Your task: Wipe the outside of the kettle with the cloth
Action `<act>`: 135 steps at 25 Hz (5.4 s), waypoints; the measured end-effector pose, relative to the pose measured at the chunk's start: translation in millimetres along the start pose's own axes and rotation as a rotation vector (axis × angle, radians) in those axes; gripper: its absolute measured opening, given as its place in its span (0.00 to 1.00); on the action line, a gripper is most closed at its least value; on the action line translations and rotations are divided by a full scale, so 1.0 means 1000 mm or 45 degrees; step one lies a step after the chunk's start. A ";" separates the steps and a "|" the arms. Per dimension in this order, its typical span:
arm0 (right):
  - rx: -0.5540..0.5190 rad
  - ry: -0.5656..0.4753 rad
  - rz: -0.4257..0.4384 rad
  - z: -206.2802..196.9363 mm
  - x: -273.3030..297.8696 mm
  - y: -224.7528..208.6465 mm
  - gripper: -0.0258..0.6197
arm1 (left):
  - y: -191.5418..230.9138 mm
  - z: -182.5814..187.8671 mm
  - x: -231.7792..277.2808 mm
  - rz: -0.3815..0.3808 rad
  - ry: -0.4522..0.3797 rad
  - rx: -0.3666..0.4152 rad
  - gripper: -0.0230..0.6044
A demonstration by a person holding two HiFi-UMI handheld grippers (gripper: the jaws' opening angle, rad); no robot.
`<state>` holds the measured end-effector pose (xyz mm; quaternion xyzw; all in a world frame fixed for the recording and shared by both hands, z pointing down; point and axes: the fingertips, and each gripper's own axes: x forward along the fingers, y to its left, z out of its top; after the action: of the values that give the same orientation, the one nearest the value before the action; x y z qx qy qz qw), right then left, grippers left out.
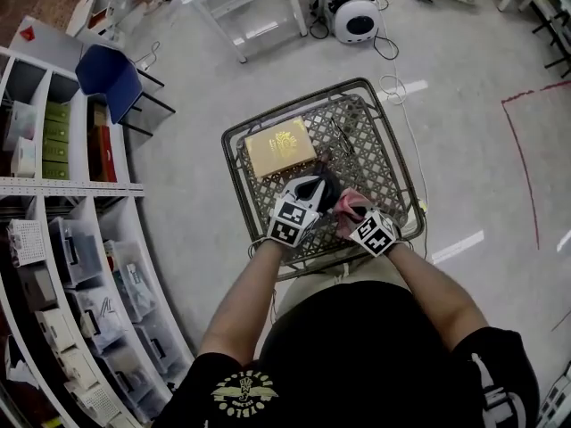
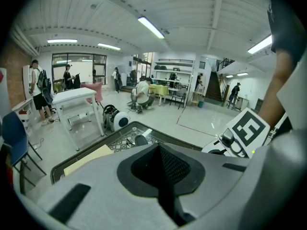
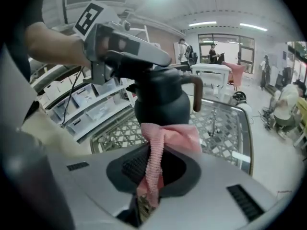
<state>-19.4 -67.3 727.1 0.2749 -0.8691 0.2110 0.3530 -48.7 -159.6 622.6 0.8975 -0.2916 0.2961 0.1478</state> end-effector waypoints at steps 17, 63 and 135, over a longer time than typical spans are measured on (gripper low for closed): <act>-0.141 -0.064 0.150 0.058 0.026 0.062 0.11 | -0.005 -0.003 0.000 -0.070 0.025 0.030 0.05; -0.111 0.007 0.163 0.025 0.016 -0.049 0.11 | 0.006 0.002 0.001 0.123 0.027 -0.123 0.05; -0.348 0.196 0.222 -0.020 0.053 -0.016 0.11 | 0.010 0.004 0.002 0.198 0.010 -0.134 0.05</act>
<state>-31.1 -85.5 781.5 0.1309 -0.8806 0.1413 0.4329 -51.6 -170.1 622.0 0.8620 -0.3749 0.2945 0.1724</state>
